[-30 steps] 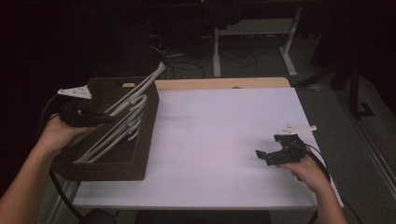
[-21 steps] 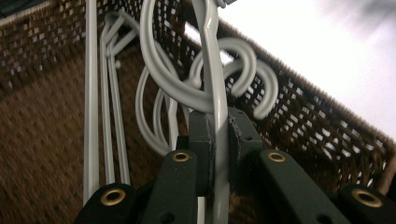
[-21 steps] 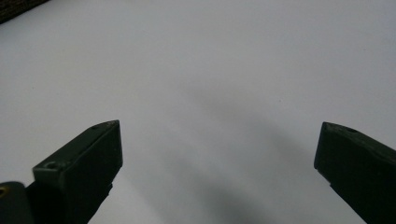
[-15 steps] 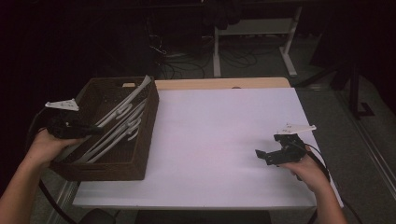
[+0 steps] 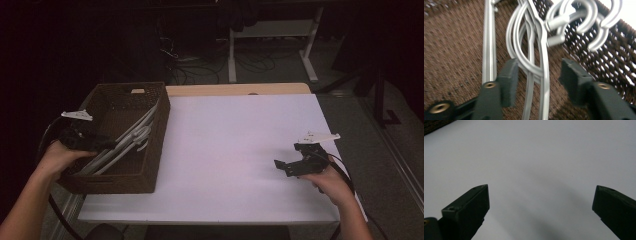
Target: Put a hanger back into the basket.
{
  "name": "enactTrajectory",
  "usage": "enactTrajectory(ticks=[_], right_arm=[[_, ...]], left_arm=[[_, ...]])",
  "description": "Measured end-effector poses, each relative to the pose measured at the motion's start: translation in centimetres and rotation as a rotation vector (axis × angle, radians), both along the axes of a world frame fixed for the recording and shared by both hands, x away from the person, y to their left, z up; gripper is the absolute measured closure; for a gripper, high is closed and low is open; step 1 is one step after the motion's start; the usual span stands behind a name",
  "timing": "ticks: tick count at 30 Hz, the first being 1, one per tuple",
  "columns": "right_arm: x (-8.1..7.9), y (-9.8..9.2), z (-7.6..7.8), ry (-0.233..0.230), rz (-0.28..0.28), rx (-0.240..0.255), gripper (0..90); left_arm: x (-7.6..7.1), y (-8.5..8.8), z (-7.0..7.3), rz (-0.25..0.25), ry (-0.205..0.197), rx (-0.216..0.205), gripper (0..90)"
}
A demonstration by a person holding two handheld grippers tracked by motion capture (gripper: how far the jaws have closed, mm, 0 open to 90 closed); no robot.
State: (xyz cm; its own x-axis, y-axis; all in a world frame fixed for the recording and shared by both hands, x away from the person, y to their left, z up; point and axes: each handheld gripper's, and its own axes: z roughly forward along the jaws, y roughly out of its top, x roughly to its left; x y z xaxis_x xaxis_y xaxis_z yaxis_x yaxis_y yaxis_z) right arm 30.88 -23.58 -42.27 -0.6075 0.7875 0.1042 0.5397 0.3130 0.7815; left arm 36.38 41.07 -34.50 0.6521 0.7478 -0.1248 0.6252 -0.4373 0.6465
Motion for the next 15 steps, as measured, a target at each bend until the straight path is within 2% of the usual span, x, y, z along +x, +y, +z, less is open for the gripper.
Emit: enactTrajectory(ticks=[6,7,10,15], right_arm=[[-0.2,0.0,0.6,-0.006,0.004,0.01,1.0],[-0.3,0.1,0.8,-0.008,0.008,0.012,1.0],[-0.5,0.2,1.5,-0.02,0.021,0.015,1.0],[-1.0,0.5,3.0,-0.045,0.047,0.017,0.9]], left_arm=[[-1.0,-1.2,1.2,-0.037,-0.083,-0.109,27.7],[-1.3,-1.7,1.5,-0.057,-0.103,-0.144,26.8],[-2.1,-3.3,2.1,-0.1,-0.147,-0.211,22.2],[-3.1,-6.4,2.3,-0.16,-0.176,-0.307,14.7]])
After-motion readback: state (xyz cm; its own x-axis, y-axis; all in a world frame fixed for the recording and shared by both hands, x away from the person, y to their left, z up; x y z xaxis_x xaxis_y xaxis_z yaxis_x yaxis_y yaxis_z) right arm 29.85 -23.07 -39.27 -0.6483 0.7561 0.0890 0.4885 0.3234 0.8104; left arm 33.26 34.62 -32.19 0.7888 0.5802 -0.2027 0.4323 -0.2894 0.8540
